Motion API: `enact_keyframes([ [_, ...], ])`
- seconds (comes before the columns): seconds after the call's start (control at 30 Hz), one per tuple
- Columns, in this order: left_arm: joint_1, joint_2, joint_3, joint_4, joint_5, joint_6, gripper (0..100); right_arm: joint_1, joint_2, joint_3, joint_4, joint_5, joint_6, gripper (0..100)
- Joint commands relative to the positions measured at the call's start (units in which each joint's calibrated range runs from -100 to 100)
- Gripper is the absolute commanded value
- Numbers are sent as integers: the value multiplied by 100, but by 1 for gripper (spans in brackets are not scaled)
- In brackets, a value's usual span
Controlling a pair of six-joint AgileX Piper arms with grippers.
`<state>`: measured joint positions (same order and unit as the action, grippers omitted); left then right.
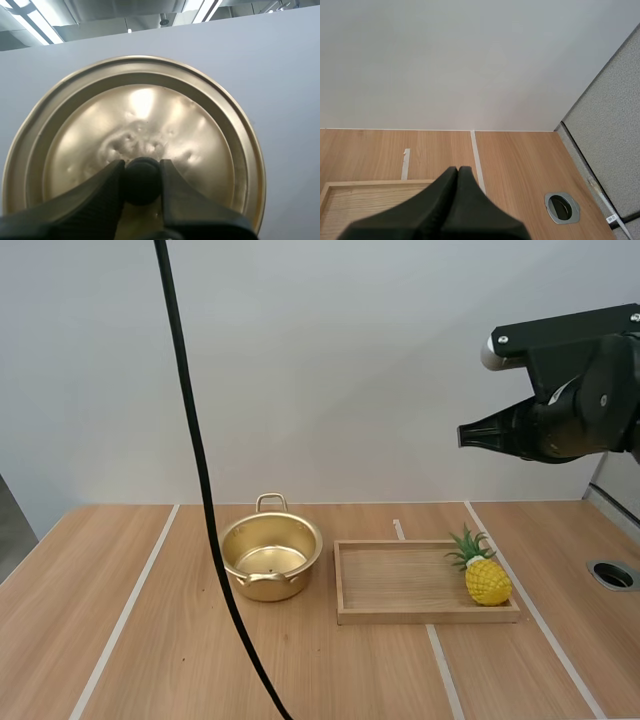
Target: Open the pot, put the pineapple inside, and close it
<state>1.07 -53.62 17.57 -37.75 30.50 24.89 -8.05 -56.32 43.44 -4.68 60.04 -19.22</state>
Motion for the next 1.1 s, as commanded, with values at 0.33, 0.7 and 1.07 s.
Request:
enact_keyframes([
  [0.33, -13, -31, -25, -80, -255, -73, 0, -19, 729, -107, 55, 533, -502, 0],
  [0.7, -13, -31, -25, -53, -255, -73, 0, -19, 760, -107, 128, 480, -590, 93],
  [1.07, -13, -31, -25, -53, -255, -73, 0, -19, 1623, -54, 135, 707, -581, 100],
])
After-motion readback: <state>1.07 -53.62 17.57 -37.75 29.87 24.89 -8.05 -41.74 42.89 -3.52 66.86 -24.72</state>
